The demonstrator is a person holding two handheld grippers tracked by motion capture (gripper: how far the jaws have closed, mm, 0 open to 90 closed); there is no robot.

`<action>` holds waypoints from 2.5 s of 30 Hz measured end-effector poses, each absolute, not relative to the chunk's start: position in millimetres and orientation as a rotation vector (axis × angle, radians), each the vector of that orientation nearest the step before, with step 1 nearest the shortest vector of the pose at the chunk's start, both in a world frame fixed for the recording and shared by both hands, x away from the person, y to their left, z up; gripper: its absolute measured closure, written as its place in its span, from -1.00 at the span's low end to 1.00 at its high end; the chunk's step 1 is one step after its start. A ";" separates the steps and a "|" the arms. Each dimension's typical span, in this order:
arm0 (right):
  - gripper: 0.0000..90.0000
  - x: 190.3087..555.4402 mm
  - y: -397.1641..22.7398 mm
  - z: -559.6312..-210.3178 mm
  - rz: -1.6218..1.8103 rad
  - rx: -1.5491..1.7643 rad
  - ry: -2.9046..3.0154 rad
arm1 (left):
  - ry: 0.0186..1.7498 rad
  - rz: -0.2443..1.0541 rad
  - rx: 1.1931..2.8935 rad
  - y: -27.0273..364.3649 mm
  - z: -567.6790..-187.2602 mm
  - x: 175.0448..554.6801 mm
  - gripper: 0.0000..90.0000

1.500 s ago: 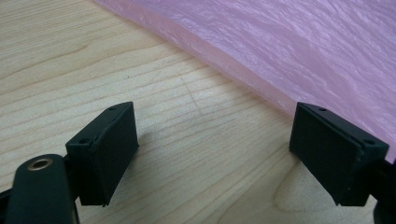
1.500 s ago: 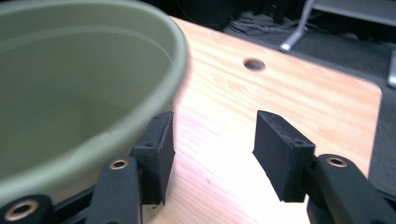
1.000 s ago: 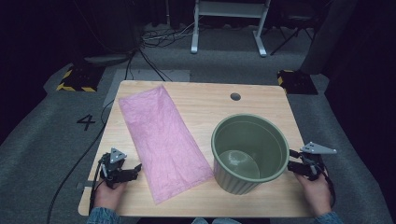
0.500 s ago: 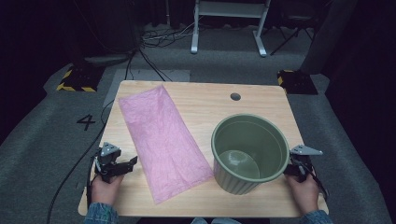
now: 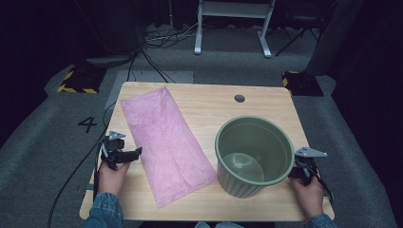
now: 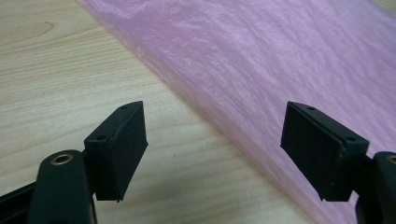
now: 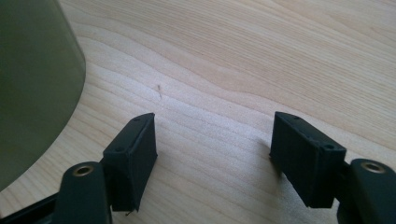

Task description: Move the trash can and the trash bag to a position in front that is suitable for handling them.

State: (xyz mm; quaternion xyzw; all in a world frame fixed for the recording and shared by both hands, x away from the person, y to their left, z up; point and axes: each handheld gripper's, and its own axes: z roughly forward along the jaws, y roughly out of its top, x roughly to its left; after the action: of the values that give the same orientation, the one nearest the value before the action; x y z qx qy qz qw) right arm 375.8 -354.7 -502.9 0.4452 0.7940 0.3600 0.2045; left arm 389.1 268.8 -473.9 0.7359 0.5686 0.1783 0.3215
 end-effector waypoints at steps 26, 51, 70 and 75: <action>-0.33 375.7 -354.6 -503.0 1.003 1.236 2.219 | 1.453 0.478 2.102 225.0 -487.1 425.4 -0.02; 0.08 358.1 -346.3 -502.4 1.027 1.234 2.203 | 1.155 0.394 1.731 239.0 -434.2 388.6 0.99; 0.13 341.5 -317.4 -502.8 1.079 1.118 2.295 | 0.981 0.519 1.612 235.7 -346.5 365.5 0.99; 0.08 340.9 -304.7 -502.9 1.086 1.075 2.326 | 0.962 0.520 1.561 240.2 -331.3 364.7 0.99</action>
State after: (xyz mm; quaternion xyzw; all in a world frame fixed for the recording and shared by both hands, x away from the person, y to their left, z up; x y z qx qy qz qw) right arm 340.9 -304.7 -502.9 0.3802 0.8223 0.3839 0.1785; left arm 364.7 240.2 -331.3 0.6677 0.4115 0.2223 0.5792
